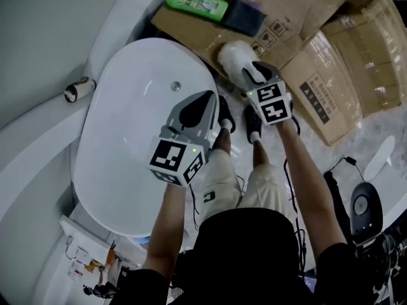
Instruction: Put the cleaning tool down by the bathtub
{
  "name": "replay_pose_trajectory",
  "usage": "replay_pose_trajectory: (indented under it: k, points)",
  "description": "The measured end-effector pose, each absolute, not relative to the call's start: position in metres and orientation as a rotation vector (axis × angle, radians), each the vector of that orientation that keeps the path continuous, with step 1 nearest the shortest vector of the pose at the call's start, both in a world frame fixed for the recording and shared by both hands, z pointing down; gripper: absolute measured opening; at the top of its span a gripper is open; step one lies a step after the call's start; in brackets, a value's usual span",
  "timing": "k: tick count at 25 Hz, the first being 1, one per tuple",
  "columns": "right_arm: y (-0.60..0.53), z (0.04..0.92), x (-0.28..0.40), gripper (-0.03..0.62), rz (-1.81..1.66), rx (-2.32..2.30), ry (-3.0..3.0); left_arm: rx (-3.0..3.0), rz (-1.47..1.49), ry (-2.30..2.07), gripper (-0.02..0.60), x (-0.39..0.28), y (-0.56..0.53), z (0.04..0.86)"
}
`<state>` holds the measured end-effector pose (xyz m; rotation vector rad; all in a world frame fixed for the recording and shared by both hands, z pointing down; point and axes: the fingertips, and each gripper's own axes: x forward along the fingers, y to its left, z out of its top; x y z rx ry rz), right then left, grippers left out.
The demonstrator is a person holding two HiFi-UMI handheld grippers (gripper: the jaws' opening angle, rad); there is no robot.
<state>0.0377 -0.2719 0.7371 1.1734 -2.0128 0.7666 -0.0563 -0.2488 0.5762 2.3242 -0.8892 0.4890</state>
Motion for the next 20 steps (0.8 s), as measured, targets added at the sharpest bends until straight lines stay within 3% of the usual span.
replay_pose_trajectory:
  k: [20]
  points:
    - [-0.206,0.652,0.058,0.109,0.600,1.083,-2.132,2.291,0.376,-1.075,-0.002,-0.044,-0.172,0.512]
